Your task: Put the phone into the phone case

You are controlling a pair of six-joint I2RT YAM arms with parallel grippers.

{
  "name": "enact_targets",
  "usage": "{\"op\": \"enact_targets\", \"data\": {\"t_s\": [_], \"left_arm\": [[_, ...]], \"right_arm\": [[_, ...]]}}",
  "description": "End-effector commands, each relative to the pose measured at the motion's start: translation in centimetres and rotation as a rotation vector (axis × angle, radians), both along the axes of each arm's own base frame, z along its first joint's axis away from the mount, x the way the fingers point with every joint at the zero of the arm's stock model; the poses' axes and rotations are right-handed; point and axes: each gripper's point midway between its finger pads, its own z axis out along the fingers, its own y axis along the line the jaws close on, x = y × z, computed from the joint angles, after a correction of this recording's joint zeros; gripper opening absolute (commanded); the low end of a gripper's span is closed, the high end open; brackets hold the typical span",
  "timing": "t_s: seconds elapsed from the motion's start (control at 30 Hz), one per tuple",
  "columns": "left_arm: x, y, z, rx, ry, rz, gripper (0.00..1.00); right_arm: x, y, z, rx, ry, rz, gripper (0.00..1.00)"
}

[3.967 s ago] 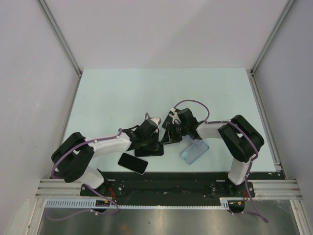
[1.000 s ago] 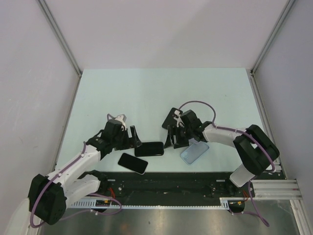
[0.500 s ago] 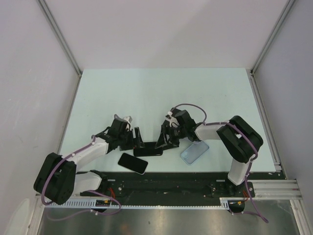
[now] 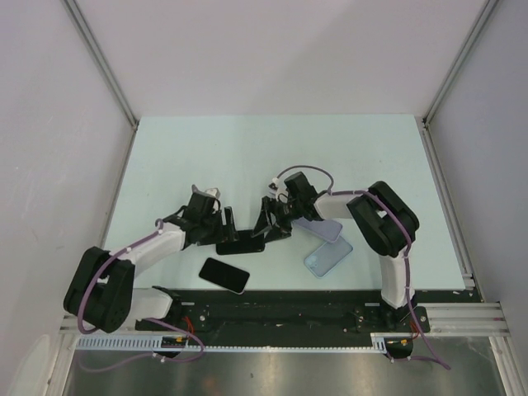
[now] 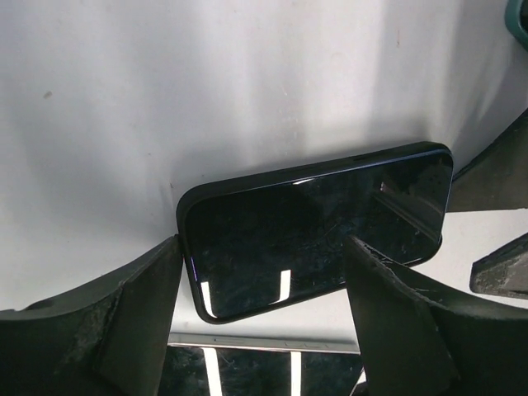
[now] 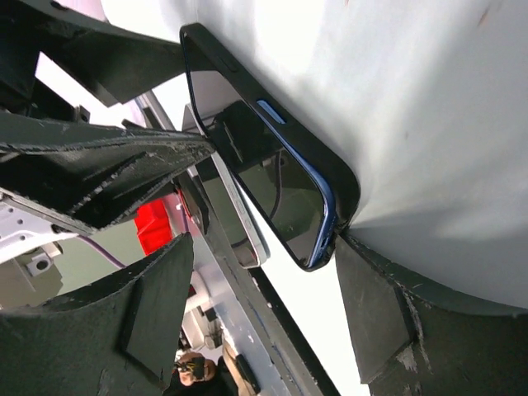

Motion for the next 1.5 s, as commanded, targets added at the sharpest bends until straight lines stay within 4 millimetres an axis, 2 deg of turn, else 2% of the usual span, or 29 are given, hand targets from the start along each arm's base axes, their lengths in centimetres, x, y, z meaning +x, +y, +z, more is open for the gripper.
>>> {"op": "enact_targets", "data": {"t_s": [0.0,0.07,0.13,0.17,0.2,0.23,0.27,0.4,0.53,0.63,0.7,0.73,0.8,0.83,0.87,0.9,0.93,0.97,1.0,1.03,1.07,1.1,1.17,1.2,1.33,1.37,1.47], "left_arm": [[3.2,-3.6,3.2,-0.123,-0.072,-0.068,0.80],[4.7,-3.4,3.6,-0.108,-0.090,-0.052,0.80],[5.6,-3.3,3.0,-0.085,-0.080,-0.063,0.80],[6.7,-3.4,3.6,-0.084,-0.100,-0.061,0.80],[7.1,-3.3,3.0,-0.069,-0.088,-0.066,0.80],[8.2,-3.2,3.4,-0.068,-0.102,-0.058,0.80],[8.7,-3.0,3.1,-0.055,-0.100,-0.051,0.80],[10.6,-2.5,2.5,-0.039,-0.091,-0.034,0.81],[11.8,-2.2,2.6,-0.016,-0.106,-0.024,0.82],[11.5,-1.9,3.1,-0.008,-0.125,-0.019,0.82],[11.4,-1.7,4.6,-0.017,-0.167,-0.012,0.83],[10.7,-1.5,4.6,-0.020,-0.167,-0.009,0.83],[9.9,-1.5,6.5,-0.053,-0.211,-0.013,0.83],[8.9,-1.6,6.3,-0.070,-0.199,-0.027,0.83],[8.3,-1.8,6.6,-0.091,-0.203,-0.034,0.83],[7.7,-1.9,8.0,-0.120,-0.238,-0.042,0.83],[6.5,-2.1,7.6,-0.144,-0.218,-0.060,0.82],[5.8,-2.3,7.9,-0.168,-0.221,-0.063,0.82],[5.2,-2.5,9.1,-0.196,-0.252,-0.070,0.82],[4.1,-2.8,8.7,-0.210,-0.239,-0.083,0.82],[3.4,-3.1,9.0,-0.233,-0.236,-0.087,0.82],[2.8,-3.4,9.1,-0.250,-0.236,-0.094,0.82],[1.0,-4.3,9.9,-0.299,-0.247,-0.120,0.82],[0.4,-4.5,10.2,-0.315,-0.250,-0.126,0.82],[-2.5,-5.8,10.4,-0.380,-0.234,-0.167,0.82],[-2.9,-6.0,11.0,-0.407,-0.241,-0.161,0.82],[-4.3,-6.7,11.4,-0.439,-0.241,-0.176,0.82]], "right_arm": [[5.1,2.1,0.8,0.047,-0.150,-0.055,0.74],[6.8,2.4,0.9,0.047,-0.161,-0.071,0.74],[8.2,2.2,0.4,0.032,-0.159,-0.087,0.74],[9.6,2.9,1.4,0.050,-0.186,-0.088,0.73],[9.8,2.8,0.0,0.024,-0.158,-0.084,0.74],[10.5,2.8,-0.1,0.018,-0.159,-0.087,0.73],[11.5,3.2,-0.2,0.017,-0.176,-0.083,0.73],[13.4,3.0,-0.7,-0.026,-0.175,-0.099,0.73],[14.1,2.6,-0.1,-0.044,-0.197,-0.115,0.74],[14.0,1.8,0.8,-0.072,-0.231,-0.123,0.74],[13.9,1.0,1.1,-0.098,-0.248,-0.132,0.74],[13.6,0.7,2.1,-0.100,-0.265,-0.135,0.74],[13.4,-0.2,2.4,-0.131,-0.280,-0.153,0.74],[12.8,-0.8,2.2,-0.147,-0.278,-0.154,0.74],[12.8,-1.0,3.4,-0.147,-0.306,-0.169,0.74],[12.6,-1.4,3.8,-0.152,-0.317,-0.177,0.74],[12.2,-1.6,4.0,-0.157,-0.324,-0.177,0.74],[11.7,-2.1,4.8,-0.162,-0.339,-0.186,0.74],[11.4,-2.6,4.9,-0.170,-0.342,-0.190,0.75],[11.0,-2.7,5.2,-0.171,-0.347,-0.191,0.74],[10.4,-3.5,4.7,-0.193,-0.344,-0.196,0.75],[10.0,-3.9,5.8,-0.193,-0.364,-0.202,0.75],[9.3,-4.9,6.2,-0.216,-0.382,-0.217,0.75],[8.4,-5.7,6.7,-0.219,-0.389,-0.223,0.75],[6.1,-8.3,7.2,-0.246,-0.406,-0.253,0.76],[5.9,-9.0,7.3,-0.261,-0.415,-0.268,0.76],[4.1,-11.7,6.4,-0.356,-0.415,-0.283,0.77]]}}
